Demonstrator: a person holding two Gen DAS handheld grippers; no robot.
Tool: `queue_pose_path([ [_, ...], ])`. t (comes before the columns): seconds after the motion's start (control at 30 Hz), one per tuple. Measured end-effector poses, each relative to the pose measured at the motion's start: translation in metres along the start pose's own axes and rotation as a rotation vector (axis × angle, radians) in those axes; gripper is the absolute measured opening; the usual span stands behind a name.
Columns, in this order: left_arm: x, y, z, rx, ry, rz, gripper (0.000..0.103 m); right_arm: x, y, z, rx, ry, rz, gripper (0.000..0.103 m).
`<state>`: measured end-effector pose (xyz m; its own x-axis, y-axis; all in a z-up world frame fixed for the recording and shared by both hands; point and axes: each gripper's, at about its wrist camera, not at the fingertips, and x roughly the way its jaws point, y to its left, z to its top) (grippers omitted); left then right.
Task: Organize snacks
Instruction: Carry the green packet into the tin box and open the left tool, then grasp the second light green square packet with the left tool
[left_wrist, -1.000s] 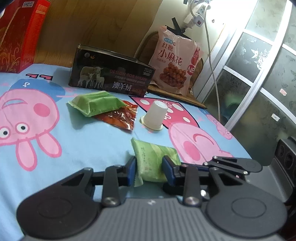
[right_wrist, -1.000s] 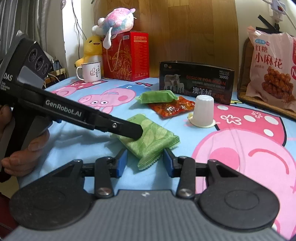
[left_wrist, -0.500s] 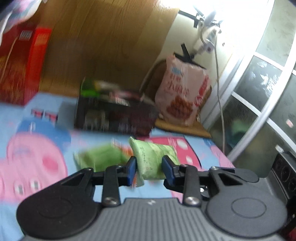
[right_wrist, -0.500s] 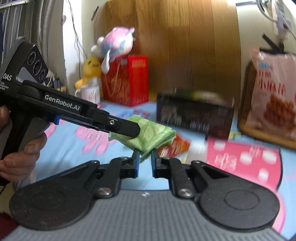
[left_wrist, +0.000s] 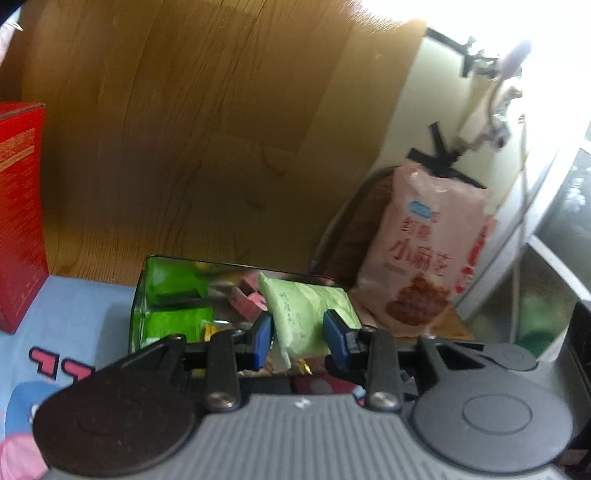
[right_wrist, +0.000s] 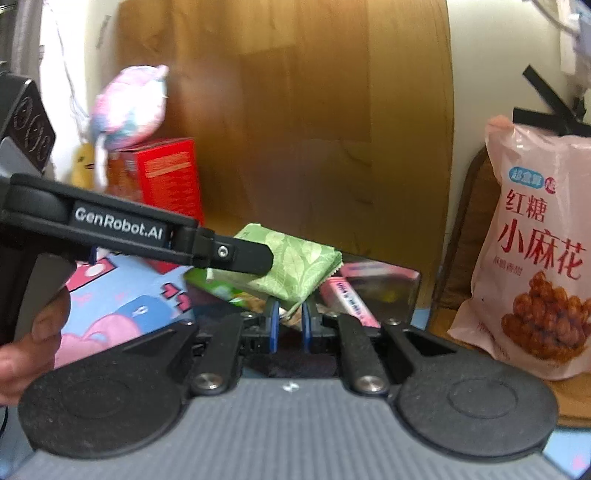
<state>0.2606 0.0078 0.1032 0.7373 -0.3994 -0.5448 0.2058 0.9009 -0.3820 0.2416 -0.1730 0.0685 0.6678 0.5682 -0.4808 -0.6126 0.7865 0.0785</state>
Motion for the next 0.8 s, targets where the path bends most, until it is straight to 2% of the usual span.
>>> queue_pose_path([
  [0.1, 0.020, 0.007, 0.002, -0.012, 0.027, 0.030, 0.032, 0.021, -0.007, 0.003, 0.009, 0.048, -0.012, 0.016],
  [0.17, 0.031, 0.012, 0.001, -0.026, 0.047, 0.045, 0.036, 0.034, -0.008, 0.004, 0.003, 0.081, -0.024, 0.016],
  [0.23, 0.038, 0.016, -0.002, -0.035, 0.073, 0.051, 0.050, 0.043, -0.007, 0.002, -0.003, 0.098, -0.042, 0.021],
  [0.3, 0.036, 0.018, -0.006, -0.037, 0.065, 0.048, 0.055, 0.048, -0.008, 0.004, 0.006, 0.097, -0.057, 0.023],
  [0.4, 0.017, 0.023, -0.012, -0.047, 0.038, 0.020, 0.057, 0.036, -0.005, -0.001, 0.009, 0.058, -0.049, 0.027],
  [0.53, -0.023, 0.027, -0.027, -0.054, -0.023, 0.019, 0.070, 0.003, 0.005, -0.011, -0.017, -0.021, -0.035, 0.027],
  [0.6, -0.043, 0.032, -0.039, -0.068, -0.028, 0.018, 0.070, -0.010, 0.008, -0.015, -0.008, -0.042, 0.004, 0.027],
  [0.7, -0.063, 0.041, -0.061, -0.116, -0.005, 0.026, 0.070, -0.027, 0.020, -0.027, 0.017, -0.044, 0.091, 0.035],
  [0.8, -0.077, 0.053, -0.086, -0.176, 0.020, 0.043, 0.070, -0.028, 0.037, -0.040, 0.008, -0.005, 0.144, 0.039],
])
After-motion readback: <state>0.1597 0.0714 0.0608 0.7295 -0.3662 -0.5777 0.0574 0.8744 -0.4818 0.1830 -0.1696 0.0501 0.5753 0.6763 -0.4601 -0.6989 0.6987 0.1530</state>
